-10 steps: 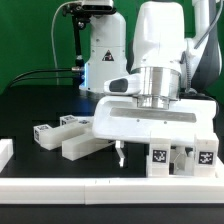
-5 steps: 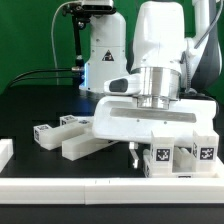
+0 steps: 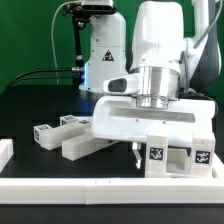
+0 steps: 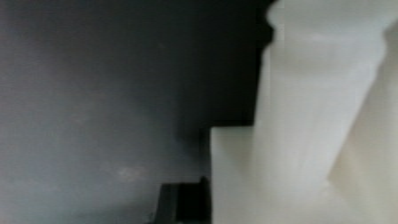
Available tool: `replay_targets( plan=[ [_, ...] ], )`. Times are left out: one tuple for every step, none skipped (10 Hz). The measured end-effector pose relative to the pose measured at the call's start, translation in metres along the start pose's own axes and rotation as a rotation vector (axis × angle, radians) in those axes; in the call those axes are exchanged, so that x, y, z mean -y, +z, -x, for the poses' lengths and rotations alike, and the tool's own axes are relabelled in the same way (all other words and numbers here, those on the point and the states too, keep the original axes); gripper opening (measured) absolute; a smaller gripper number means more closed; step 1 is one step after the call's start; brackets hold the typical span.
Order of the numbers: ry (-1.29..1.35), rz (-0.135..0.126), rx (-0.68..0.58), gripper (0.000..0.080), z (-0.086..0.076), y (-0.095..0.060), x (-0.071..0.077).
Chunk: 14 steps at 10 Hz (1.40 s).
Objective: Assemble chair
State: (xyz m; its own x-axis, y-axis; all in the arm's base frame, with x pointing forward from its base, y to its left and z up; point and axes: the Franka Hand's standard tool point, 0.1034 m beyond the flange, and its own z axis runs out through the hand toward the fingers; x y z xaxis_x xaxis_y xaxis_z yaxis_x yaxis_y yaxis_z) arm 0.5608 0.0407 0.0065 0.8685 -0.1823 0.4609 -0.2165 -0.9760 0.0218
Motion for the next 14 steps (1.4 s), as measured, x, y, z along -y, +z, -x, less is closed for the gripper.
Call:
replay_targets(
  plan=[
    [-0.021, 0.0, 0.0, 0.0037, -0.001, -0.002, -0.003],
    [-0.049, 0.001, 0.008, 0.003, -0.001, -0.012, -0.017],
    [-0.046, 0.002, 0.023, 0.0031, 0.004, -0.023, -0.028],
    [-0.049, -0.007, 0.08, 0.0031, 0.01, -0.032, -0.032],
    [-0.035, -0.026, 0.139, 0.0031, 0.005, -0.049, -0.033],
    [-0.014, -0.046, 0.217, 0.0031, -0.002, -0.062, -0.034],
    [0.006, -0.063, 0.334, 0.0031, -0.005, -0.064, -0.032],
    [0.012, -0.072, 0.4, 0.0031, -0.007, -0.063, -0.03],
    [0.017, -0.08, 0.479, 0.0031, -0.003, -0.064, -0.029],
    [0.007, -0.09, 0.56, 0.0031, 0.0, -0.065, -0.028],
    [-0.057, -0.107, 0.659, 0.0031, 0.0, -0.066, -0.025],
    [-0.099, -0.145, 0.778, 0.0031, -0.004, -0.069, -0.027],
    [-0.11, -0.161, 0.855, 0.0031, -0.006, -0.064, -0.031],
    [-0.112, -0.156, 0.877, 0.0031, -0.004, -0.06, -0.031]
  ],
)
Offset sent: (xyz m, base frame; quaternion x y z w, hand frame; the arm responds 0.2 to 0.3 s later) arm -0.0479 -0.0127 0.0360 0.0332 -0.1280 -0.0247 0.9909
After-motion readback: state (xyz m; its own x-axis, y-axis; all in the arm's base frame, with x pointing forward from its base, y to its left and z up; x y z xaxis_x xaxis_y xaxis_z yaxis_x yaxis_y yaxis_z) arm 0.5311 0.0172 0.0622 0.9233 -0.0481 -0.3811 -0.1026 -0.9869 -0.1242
